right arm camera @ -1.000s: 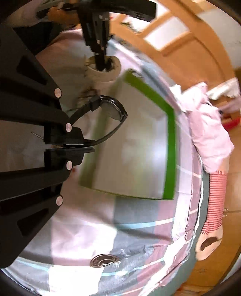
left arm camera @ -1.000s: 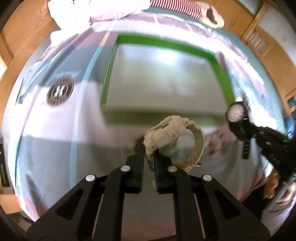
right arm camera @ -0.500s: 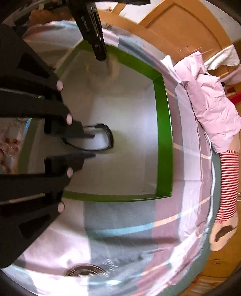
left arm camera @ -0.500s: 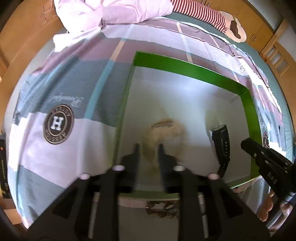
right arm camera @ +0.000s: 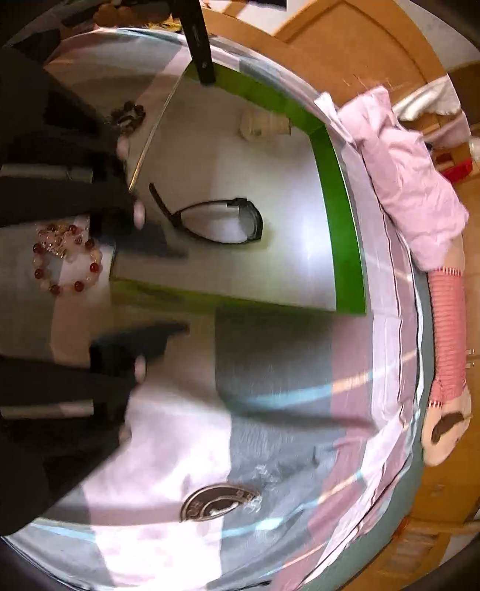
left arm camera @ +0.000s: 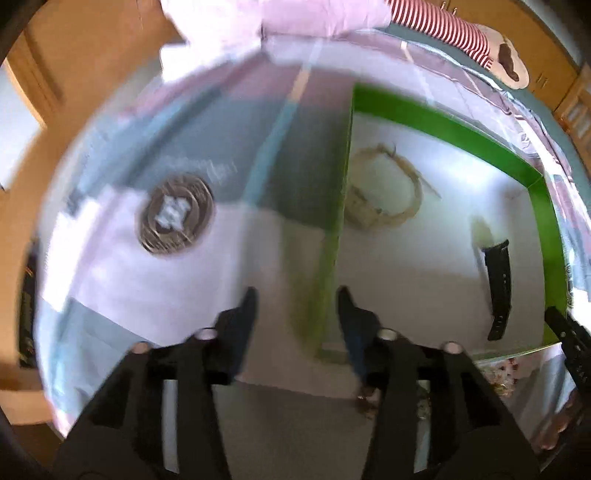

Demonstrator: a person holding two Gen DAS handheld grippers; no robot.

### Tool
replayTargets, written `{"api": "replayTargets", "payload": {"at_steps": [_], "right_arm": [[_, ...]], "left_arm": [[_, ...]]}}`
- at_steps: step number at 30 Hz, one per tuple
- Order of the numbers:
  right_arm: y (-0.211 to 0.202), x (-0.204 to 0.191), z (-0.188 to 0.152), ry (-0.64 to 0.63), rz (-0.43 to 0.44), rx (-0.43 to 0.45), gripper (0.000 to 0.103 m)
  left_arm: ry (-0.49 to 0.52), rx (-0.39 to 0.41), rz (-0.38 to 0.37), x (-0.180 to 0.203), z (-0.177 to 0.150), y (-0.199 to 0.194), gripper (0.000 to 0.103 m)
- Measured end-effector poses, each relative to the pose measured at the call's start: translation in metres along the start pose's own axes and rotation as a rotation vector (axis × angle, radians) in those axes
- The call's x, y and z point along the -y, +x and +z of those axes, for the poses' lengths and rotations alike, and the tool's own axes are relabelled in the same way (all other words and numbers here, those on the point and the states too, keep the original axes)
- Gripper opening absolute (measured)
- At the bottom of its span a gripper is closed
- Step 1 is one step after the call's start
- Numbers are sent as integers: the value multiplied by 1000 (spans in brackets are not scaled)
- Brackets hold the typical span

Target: Organize jewelry

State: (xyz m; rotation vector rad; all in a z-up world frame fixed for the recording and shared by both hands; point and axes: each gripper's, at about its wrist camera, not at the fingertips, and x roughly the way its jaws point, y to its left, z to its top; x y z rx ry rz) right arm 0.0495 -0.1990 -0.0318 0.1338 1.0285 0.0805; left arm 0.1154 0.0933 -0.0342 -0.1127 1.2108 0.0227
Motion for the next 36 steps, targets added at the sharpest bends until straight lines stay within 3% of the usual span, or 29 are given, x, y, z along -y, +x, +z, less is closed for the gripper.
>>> {"api": "replayTargets", "payload": {"at_steps": [2,4,7,10,12,13,14,16,19,22,27,33,36], "right_arm": [[-1,-1,0,-23,-16,7,12],[-2,-1,-1,-31,-25,4,11],[-7,7,-2,-19,-48,-8,10],[-11,15,-5,1,-63,-14,10],[-13,17,-7,0,-56,-10,10],[-17,21,-8,19,-45,-1,14],[-22,26,-9,42,-44,5,25],[-39,30,-15,64,-43,18,33],[-61,21,-32,11,-44,37,34],[-57,6,-57,-56,-8,5,35],[-20,-24,-77,-141,20,-78,35],[-1,-49,-91,-225,-3,-77,42],[0,-53,-93,-228,29,-83,33]], "left_arm": [[-17,-11,-50,0,-3,2,24],[19,-20,-80,8,-6,1,23],[129,9,-12,34,-18,-3,23],[152,17,-27,43,-20,-5,24],[152,13,-49,43,-20,-4,26],[143,6,-66,40,-21,-6,28],[125,12,-76,36,-23,-12,33],[101,58,-71,26,-32,-29,43],[113,121,-75,20,-52,-53,47],[151,89,-112,29,-75,-53,47],[277,37,-56,65,-93,-28,47],[298,2,-25,78,-100,-9,55],[295,1,-42,80,-100,-9,55]]}}
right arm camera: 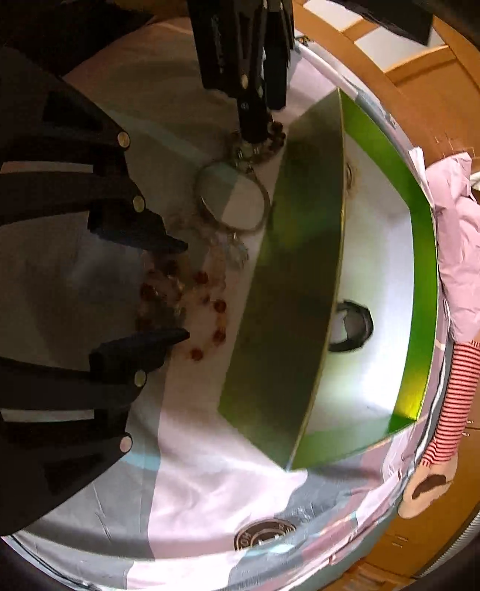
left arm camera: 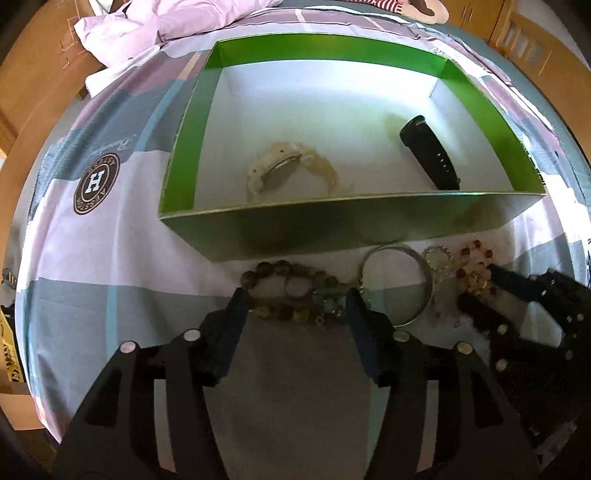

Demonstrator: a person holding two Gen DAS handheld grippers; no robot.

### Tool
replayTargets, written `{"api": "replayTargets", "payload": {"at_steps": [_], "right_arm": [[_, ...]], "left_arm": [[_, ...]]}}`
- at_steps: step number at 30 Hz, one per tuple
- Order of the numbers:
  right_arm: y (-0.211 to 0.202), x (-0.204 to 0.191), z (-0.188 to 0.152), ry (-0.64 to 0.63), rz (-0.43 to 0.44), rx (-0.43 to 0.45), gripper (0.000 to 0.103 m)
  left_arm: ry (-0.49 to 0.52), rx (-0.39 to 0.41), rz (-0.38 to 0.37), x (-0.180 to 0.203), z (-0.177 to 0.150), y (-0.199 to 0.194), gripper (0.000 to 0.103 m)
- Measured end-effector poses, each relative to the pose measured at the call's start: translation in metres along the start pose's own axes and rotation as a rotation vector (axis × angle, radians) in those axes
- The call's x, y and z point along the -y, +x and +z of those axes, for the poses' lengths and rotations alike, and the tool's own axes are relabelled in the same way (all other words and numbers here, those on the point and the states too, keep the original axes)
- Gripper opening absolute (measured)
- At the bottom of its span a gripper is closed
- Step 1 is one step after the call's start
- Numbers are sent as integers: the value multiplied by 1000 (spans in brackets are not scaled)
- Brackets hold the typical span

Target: Organize jewelry

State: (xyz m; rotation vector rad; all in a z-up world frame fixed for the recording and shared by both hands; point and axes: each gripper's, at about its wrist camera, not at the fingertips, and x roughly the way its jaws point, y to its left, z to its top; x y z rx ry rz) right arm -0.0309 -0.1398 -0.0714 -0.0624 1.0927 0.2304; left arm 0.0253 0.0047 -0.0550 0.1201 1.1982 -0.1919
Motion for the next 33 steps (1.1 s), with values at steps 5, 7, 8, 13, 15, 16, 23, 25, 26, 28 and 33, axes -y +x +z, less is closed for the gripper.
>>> {"api": "replayTargets", "payload": {"at_steps": [5,7,8,13,15,16,23,25,26,28,33], "right_arm": [[-14,-7,1,-17,34,43,22],[-19,-7,0,-10,37,65,22],[-20,-5,0,-3,35,70,22],[-19,5,1,33,21,60,22],[-20,6,2,40,16,61,22],[-20,6,3,44,15,62,22],[-18,9,1,52,13,47,22],[-16,9,2,50,11,41,22],[-16,8,2,49,11,40,22],[-17,7,1,45,11,40,22],[-15,8,2,45,7,36,22]], "left_arm": [[34,-2,-9,8,-2,-2,34],[49,-6,-16,12,-3,-2,28],[61,-3,-12,15,-4,-2,23],[82,6,-13,19,-5,-2,20],[80,21,-14,19,-4,-3,33],[79,28,-11,19,-3,-4,38],[58,38,-16,20,0,2,53],[62,30,-4,21,0,5,53],[68,20,-1,22,0,7,49],[67,9,-10,23,-1,9,39],[83,15,-9,25,-3,6,29]]}}
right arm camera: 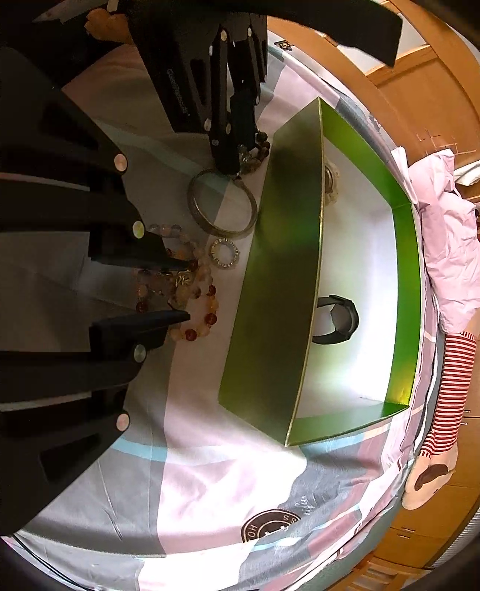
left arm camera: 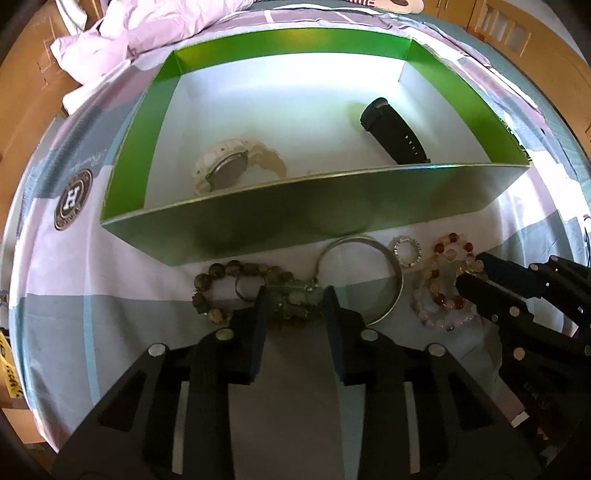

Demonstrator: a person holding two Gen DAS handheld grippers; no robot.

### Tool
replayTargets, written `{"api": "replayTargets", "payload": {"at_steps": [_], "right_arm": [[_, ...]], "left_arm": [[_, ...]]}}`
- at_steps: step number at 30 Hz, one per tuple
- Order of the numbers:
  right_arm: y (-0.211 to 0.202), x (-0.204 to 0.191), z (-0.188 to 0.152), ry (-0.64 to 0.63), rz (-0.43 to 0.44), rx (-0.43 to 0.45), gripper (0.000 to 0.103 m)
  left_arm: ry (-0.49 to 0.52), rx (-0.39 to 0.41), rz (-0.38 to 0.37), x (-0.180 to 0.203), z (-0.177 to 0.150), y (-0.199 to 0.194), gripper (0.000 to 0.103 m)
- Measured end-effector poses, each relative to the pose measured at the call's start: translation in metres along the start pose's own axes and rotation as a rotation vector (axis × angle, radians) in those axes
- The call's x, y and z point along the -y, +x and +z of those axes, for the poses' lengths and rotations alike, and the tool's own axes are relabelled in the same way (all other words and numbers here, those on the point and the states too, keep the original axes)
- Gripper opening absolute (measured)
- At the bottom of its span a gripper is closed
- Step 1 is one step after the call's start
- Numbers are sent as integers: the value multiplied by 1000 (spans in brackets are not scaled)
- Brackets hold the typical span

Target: Organize jewelry

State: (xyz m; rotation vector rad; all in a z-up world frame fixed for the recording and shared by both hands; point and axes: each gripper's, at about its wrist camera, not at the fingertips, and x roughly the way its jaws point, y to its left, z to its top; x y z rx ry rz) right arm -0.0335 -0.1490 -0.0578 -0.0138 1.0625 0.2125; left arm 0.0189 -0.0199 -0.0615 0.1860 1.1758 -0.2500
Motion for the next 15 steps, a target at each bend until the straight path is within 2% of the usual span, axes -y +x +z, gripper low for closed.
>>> {"api": "replayTargets", "payload": {"at_steps": [15], "right_arm": [[5,0,-2,9,-15,-8,22]], "left_arm": [[47,-6,-27,12,-7,-9,22]]}}
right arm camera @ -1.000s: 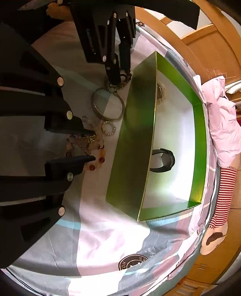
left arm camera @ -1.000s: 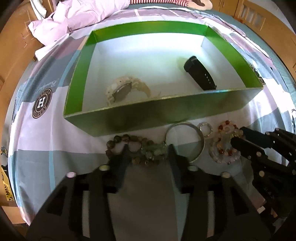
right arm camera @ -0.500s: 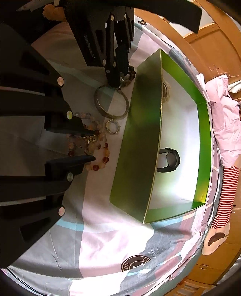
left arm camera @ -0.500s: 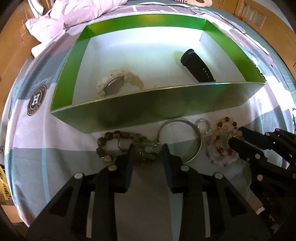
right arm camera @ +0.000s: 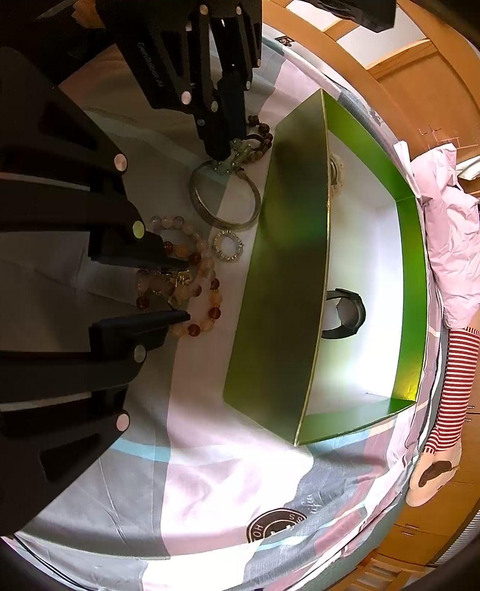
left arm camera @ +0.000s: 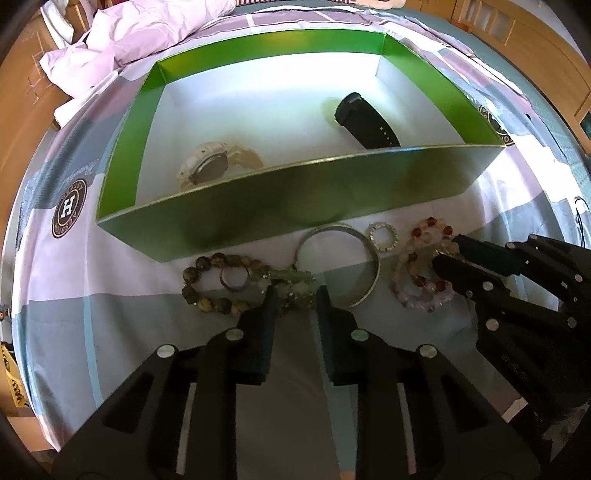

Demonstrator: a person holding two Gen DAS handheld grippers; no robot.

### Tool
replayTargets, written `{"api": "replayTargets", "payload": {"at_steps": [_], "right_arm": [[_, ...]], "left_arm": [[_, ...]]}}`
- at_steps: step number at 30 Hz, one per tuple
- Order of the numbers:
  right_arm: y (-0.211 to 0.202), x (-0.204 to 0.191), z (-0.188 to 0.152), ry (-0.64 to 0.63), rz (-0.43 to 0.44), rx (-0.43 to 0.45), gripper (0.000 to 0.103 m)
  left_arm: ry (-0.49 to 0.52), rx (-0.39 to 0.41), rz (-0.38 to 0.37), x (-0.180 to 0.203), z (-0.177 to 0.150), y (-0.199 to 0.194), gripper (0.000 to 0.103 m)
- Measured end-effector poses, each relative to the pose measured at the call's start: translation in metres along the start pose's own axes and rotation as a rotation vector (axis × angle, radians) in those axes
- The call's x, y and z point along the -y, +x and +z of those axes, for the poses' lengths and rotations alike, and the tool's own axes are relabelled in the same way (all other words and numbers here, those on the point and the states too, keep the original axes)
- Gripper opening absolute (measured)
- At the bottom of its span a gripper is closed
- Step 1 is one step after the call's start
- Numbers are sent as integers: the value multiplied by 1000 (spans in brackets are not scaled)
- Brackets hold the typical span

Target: Organize jewelry

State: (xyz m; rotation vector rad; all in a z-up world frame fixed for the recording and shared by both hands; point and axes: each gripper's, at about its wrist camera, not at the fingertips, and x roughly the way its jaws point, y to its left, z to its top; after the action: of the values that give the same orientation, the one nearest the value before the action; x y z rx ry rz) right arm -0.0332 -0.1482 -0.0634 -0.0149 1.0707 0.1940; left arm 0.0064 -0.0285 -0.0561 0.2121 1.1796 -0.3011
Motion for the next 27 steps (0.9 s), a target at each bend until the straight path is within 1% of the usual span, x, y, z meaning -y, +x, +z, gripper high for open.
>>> {"api": "replayTargets", "payload": {"at_steps": [6,7,9,10,17,20,22,26,27], "right_arm": [[2,2,0,11,8,-6,23],[2,2,0,19,11,-9,23],[3,3,0,22,13,-12,23],[3,3,0,20,12,-12,23],[1,1,0,-4,10,1,23],[-2,-2,0,-17,8,18,23],[-5,-2,-1,-20,12,32,23],[-12,-3,0,-20,28,62,23],[-13,-4,1,-19,30,66,23]], "left_arm": [[0,-3,4,2,-1,1,22],[-3,-5,5,1,-1,1,23],[-9,-6,7,-1,0,2,31],[-10,-6,11,-1,0,3,32],[-15,-17,16,-2,0,7,32],[-15,-16,12,-3,-1,7,24],[-15,-14,11,-3,-1,8,24],[-22,-6,4,-6,0,5,18],[-30,-2,1,-8,1,3,15]]}}
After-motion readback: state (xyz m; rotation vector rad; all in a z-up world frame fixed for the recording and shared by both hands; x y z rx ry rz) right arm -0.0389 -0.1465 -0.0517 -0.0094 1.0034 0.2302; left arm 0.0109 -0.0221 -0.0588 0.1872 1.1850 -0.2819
